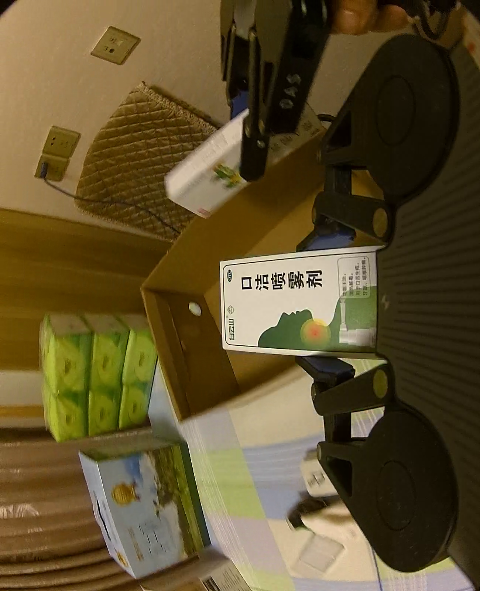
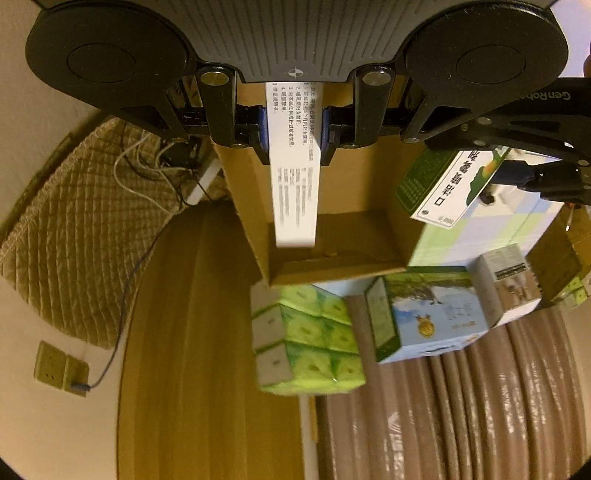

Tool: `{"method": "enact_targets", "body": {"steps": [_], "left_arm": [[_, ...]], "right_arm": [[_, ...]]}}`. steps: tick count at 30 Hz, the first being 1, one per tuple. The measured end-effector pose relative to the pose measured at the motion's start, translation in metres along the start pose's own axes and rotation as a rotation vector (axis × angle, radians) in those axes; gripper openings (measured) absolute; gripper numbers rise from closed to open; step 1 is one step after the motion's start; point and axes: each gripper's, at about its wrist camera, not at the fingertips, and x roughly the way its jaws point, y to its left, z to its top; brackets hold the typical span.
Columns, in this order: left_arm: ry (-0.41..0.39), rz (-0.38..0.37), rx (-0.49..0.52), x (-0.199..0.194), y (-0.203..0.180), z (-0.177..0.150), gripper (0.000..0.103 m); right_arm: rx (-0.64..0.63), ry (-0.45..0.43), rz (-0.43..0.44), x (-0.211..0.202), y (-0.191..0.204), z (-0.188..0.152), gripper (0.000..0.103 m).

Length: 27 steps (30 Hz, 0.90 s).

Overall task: Organize objects
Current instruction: 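Carry both boxes into the cardboard box and open both tools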

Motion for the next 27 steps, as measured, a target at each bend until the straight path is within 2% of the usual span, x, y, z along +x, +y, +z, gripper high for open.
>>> {"method": "enact_targets", "body": {"steps": [6, 8, 14, 15, 17, 18, 27], "left_arm": [[-0.046, 0.015, 0.009, 0.015, -0.013, 0.005, 0.052], [-0.052, 0.021, -0.002, 0.013, -0.007, 0.006, 0.058], [-0.082, 0.045, -0.033, -0.005, 0.012, 0.002, 0.059], [-0.085, 0.047, -0.039, -0.008, 0.015, 0.001, 0.059], [-0.088, 0.047, -0.055, -0.015, 0.021, -0.003, 0.059], [-0.089, 0.047, -0.066, -0.019, 0.025, -0.005, 0.059], [-0.087, 0.091, -0.135, -0.059, 0.051, -0.045, 0.061]], "right_arm": [[0.026, 0.017, 0.001, 0.016, -0.014, -0.006, 0.023], [0.032, 0.024, 0.007, 0.021, -0.015, -0.008, 0.023], [0.046, 0.014, 0.042, 0.036, -0.013, -0.006, 0.023], [0.055, -0.003, 0.061, 0.037, -0.013, -0.006, 0.025], [0.076, -0.022, 0.07, 0.036, -0.014, -0.005, 0.055], [0.087, -0.036, 0.069, 0.033, -0.014, -0.005, 0.059], [0.1, -0.081, 0.099, -0.016, -0.001, -0.014, 0.062]]}}
